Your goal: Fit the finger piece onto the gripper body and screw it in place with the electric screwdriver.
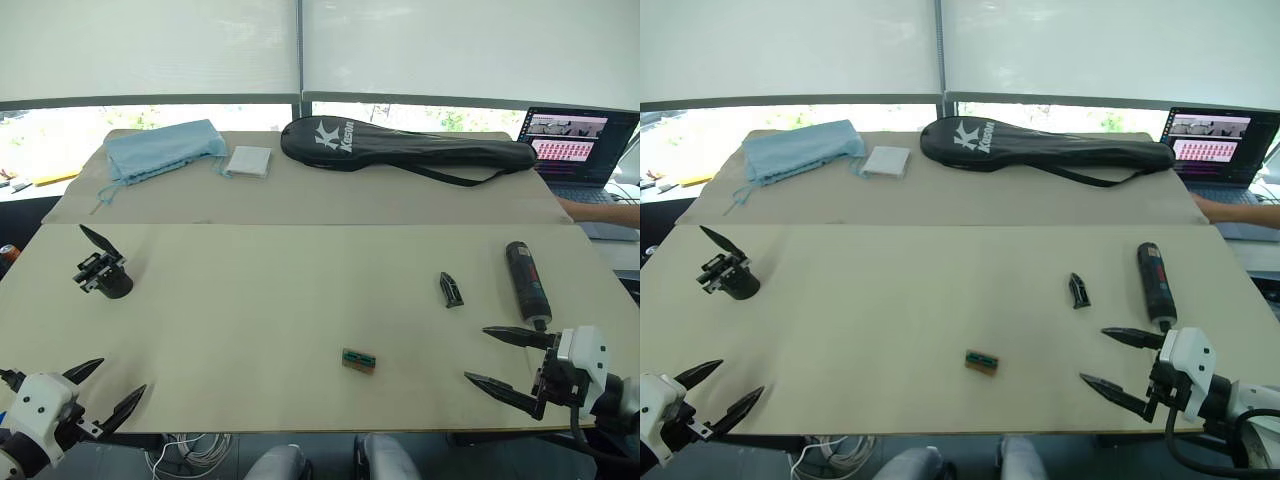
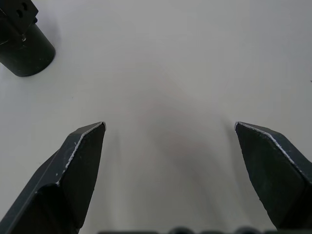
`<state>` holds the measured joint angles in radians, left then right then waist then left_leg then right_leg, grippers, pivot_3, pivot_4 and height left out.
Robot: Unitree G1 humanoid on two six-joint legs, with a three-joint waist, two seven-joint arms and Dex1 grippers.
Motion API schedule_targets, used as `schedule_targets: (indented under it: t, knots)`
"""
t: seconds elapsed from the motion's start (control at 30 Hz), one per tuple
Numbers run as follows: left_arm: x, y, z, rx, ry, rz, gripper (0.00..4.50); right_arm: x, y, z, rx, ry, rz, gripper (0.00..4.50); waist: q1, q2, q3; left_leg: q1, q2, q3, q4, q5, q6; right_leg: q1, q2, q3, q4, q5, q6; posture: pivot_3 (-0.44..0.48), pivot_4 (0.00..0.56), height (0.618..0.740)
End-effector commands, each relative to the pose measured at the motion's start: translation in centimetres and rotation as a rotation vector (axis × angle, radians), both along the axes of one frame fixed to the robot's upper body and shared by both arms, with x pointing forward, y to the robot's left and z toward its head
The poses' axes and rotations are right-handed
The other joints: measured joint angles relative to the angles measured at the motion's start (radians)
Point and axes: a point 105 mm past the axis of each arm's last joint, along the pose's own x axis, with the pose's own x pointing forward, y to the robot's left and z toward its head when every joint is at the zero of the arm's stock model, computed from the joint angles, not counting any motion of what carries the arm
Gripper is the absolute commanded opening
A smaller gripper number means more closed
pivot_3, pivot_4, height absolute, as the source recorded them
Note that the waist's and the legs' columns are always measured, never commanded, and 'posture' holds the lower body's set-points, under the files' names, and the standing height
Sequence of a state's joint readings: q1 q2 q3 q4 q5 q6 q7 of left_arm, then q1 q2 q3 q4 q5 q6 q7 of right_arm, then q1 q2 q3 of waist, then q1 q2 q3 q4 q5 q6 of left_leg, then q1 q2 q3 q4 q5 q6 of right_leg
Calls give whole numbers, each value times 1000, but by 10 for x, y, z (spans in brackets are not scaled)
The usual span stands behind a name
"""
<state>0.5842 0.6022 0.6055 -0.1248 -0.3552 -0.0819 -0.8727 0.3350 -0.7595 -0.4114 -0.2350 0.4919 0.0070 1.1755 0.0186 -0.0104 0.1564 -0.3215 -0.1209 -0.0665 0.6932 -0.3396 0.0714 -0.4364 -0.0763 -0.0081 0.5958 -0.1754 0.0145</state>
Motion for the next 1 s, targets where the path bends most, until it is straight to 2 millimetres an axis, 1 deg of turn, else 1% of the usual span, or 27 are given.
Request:
schedule_targets:
  t: [0.03,0.13,0.27,0.37,0.5,0.53,0.63,0.7,0.77,0.87,1.0]
  knots:
    - [5,2,8,-13,-44,31,4500,3,3,7,-9,-57,26,4404,0,0,0,0,0,0,0,0,0,0,0,0,0,0,0,0,150,740]
    - [9,12,15,-75,-114,137,4500,9,16,10,31,-95,54,4404,-1,0,0,0,0,0,0,0,0,0,0,0,0,0,0,0,150,740]
    - [6,26,23,-128,-195,249,4500,12,32,18,106,-109,68,4404,-5,0,0,0,0,0,0,0,-1,-1,0,0,1,0,-1,0,150,740]
    - [-5,45,28,-203,-318,452,4500,15,58,28,236,-115,98,4404,-7,0,0,0,0,0,0,0,-1,-1,0,0,1,1,-1,0,150,740]
    - [-21,65,22,-232,-376,643,4500,9,81,36,337,-122,172,4404,-1,-1,-1,0,0,0,0,0,-1,-1,0,0,0,1,-1,0,150,740]
    - [-27,70,19,-240,-379,681,4500,8,85,40,362,-165,185,4404,3,-1,-1,0,0,0,0,0,-1,-1,0,-1,0,1,-1,0,150,740]
    - [-38,79,12,-262,-374,744,4500,6,91,46,396,-253,208,4404,7,-2,-1,1,0,0,0,0,-1,-1,1,-1,0,1,-1,0,150,740]
    - [-41,79,8,-278,-360,750,4500,4,94,48,416,-279,222,4404,7,-2,-1,1,-1,0,1,0,-1,-1,1,-2,1,1,0,0,150,740]
    - [-39,77,6,-299,-357,741,4500,4,97,50,415,-304,226,4404,6,-2,-1,1,-1,0,1,0,-1,-1,1,-3,0,1,0,0,150,740]
    - [-30,71,8,-323,-364,716,4500,5,100,50,402,-324,233,4404,6,-2,-1,2,-1,0,1,0,-1,-1,1,-3,1,1,0,0,150,740]
    - [6,53,19,-327,-360,625,4500,6,105,52,380,-324,266,4404,8,-2,-1,2,-1,0,1,0,-1,-2,1,-4,1,1,0,0,150,740]
